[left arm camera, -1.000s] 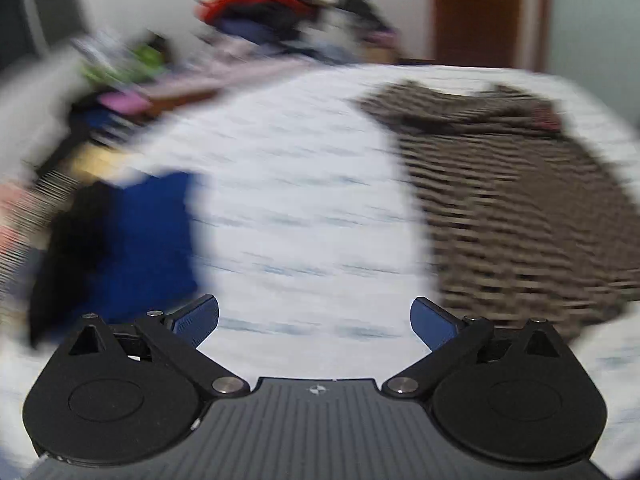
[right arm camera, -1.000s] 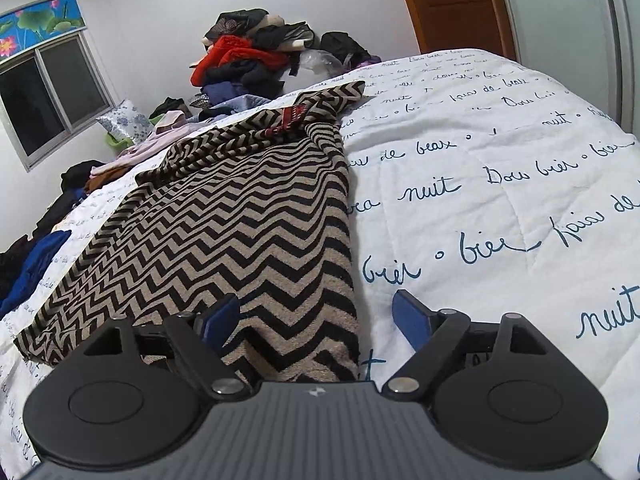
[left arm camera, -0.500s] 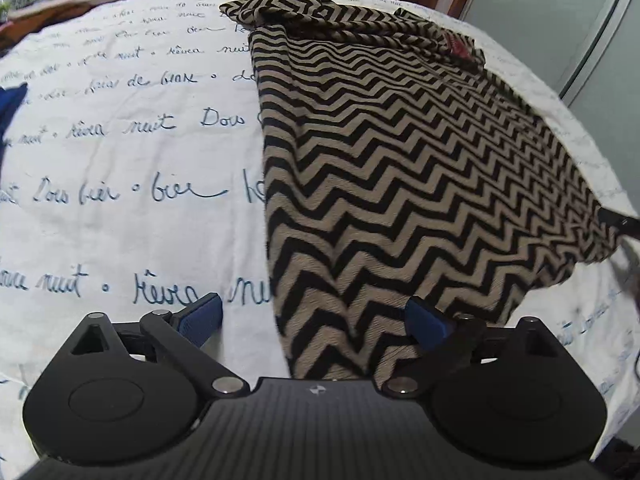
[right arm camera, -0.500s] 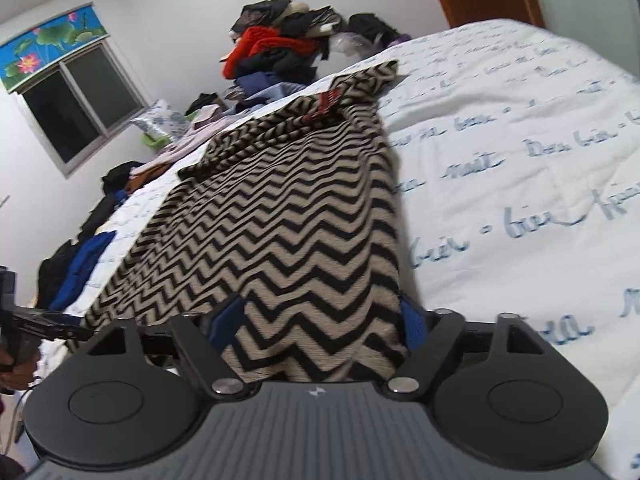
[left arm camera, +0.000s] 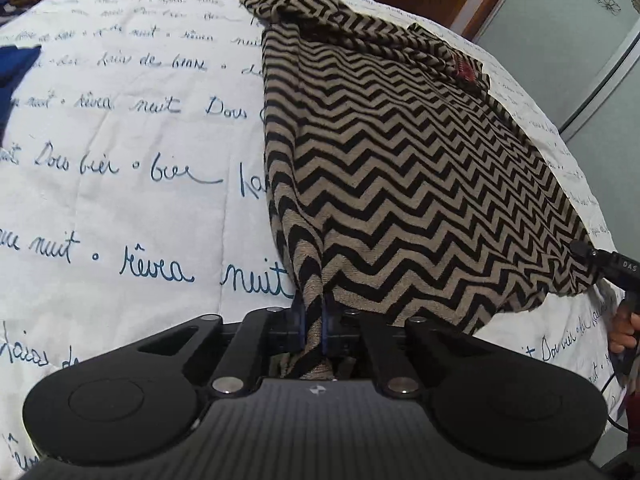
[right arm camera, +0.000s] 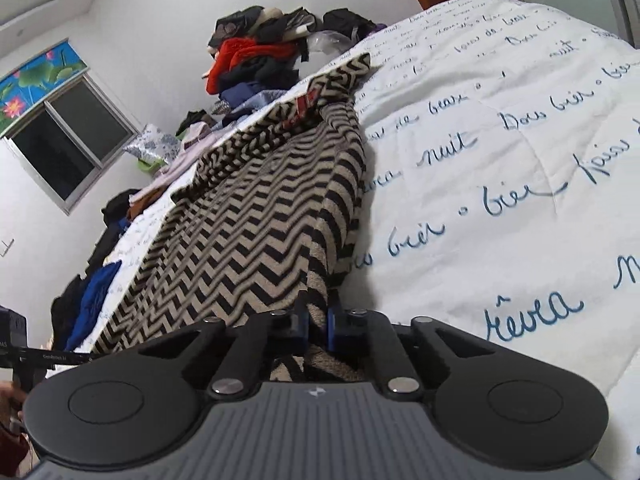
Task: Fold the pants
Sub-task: 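Lift the side edge with both tools and fold it over the sweater body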
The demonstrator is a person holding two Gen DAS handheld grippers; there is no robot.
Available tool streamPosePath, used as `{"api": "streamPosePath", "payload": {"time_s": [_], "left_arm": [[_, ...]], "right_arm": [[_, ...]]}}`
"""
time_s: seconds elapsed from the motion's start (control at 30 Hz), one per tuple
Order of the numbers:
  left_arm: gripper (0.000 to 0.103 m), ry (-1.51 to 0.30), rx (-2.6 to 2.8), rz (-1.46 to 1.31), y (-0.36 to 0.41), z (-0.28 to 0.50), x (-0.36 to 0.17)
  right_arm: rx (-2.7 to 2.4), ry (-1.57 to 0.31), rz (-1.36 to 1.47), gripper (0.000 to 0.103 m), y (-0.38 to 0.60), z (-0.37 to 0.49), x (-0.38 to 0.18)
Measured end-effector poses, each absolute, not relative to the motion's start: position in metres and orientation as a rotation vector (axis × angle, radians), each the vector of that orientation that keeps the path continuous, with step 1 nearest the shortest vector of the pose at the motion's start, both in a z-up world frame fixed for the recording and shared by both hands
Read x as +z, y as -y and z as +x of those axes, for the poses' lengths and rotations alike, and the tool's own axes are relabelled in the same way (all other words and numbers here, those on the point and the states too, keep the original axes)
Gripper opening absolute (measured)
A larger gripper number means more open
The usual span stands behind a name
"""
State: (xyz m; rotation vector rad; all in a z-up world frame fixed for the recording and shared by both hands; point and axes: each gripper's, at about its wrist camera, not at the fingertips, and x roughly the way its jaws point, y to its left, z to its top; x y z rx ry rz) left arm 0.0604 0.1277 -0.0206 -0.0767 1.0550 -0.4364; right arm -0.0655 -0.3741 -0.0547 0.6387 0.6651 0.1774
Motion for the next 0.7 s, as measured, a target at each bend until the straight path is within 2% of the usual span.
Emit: {"api": "streamPosePath", "payload": {"time_s": [0.53, 0.7], "left_arm": [[0.007, -0.879, -0.445, -0.225, -0.123, 0.084, 0.051], [0.007, -0.884, -0.453, -0.177, -0.114, 0.087, 0.052]], "right_arm": [[0.34, -0.46, 0.842, 0.006, 0.394, -0.026, -0.002], [0.271, -0.527, 0.649, 0.006, 0.384, -0.011, 0.007]]}}
